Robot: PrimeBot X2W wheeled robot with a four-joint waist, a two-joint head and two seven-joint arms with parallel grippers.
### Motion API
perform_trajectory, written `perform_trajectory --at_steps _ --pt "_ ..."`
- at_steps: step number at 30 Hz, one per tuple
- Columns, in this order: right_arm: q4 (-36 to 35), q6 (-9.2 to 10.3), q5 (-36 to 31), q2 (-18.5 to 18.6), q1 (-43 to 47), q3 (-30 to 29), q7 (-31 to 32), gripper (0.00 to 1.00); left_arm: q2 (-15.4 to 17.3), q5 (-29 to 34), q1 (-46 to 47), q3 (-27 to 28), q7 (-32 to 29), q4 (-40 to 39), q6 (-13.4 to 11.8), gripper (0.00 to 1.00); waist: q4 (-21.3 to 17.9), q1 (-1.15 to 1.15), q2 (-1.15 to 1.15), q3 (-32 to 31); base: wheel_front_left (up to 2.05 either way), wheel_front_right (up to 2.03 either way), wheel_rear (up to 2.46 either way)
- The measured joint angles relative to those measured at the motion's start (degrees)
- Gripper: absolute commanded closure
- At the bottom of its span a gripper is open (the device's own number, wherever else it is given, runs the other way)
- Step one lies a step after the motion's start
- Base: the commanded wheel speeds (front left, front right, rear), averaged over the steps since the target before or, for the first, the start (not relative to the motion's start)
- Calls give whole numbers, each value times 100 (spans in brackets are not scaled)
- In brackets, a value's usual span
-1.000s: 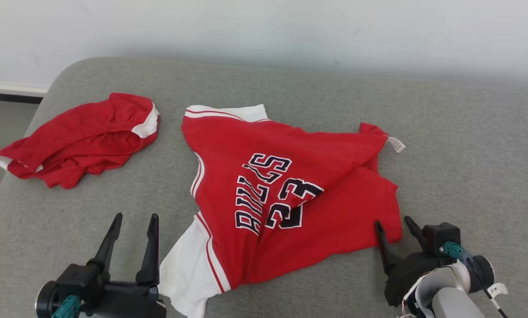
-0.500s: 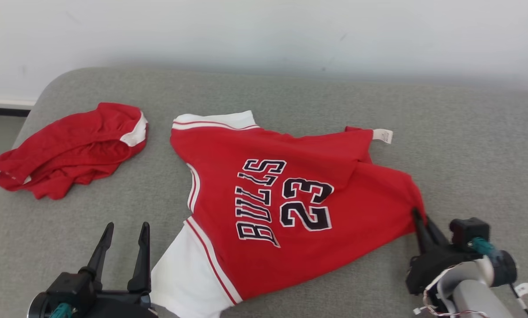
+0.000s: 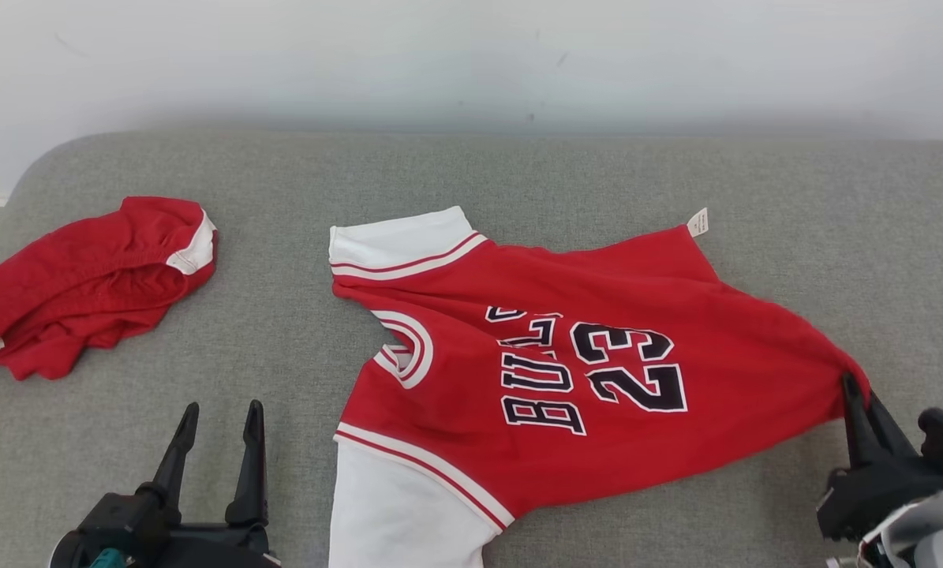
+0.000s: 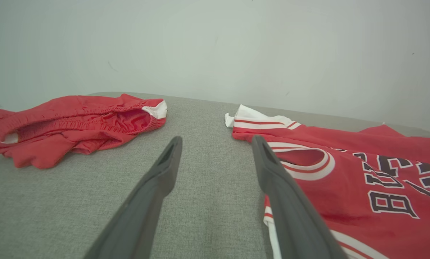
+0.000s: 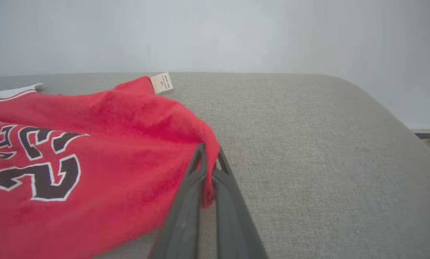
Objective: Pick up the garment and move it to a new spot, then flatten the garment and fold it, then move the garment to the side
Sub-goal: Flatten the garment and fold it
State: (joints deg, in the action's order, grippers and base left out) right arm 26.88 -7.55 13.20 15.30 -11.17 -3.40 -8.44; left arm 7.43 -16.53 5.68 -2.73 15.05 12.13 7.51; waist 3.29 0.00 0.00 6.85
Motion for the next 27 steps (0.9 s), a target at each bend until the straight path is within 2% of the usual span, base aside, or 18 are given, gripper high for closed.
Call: perform_trajectory --at_steps 5,10,15,20,21,22,23,27 --pt "-702 0 -30 -134 -79 169 364 100 -32 -1 22 -10 0 21 0 0 34 0 0 61 0 0 0" --pt "-811 0 -111 -237 -677 615 593 100 -79 -2 105 -71 0 49 0 0 194 0 0 92 0 0 0" --pt "-97 0 -225 -344 -1632 1118 694 100 -123 -52 299 -241 0 149 0 0 488 0 0 161 0 0 0" --pt "923 0 -265 -426 -2288 1447 528 100 -182 -77 418 -307 0 226 0 0 748 0 0 253 0 0 0" --pt "1134 0 -255 -459 -2394 1530 480 91 -189 -88 426 -311 0 241 0 0 794 0 0 272 0 0 0" --pt "1370 -1 -267 -485 -2492 1633 469 57 -191 -97 434 -305 0 255 0 0 835 0 0 292 0 0 0" --pt "1580 -1 -268 -515 -2560 1694 410 0 -189 -97 435 -307 0 266 0 0 869 0 0 312 0 0 0" --pt "2238 0 -174 -580 -2807 1808 99 0 -198 -96 442 -296 0 309 0 0 943 1 0 366 0 0 0"
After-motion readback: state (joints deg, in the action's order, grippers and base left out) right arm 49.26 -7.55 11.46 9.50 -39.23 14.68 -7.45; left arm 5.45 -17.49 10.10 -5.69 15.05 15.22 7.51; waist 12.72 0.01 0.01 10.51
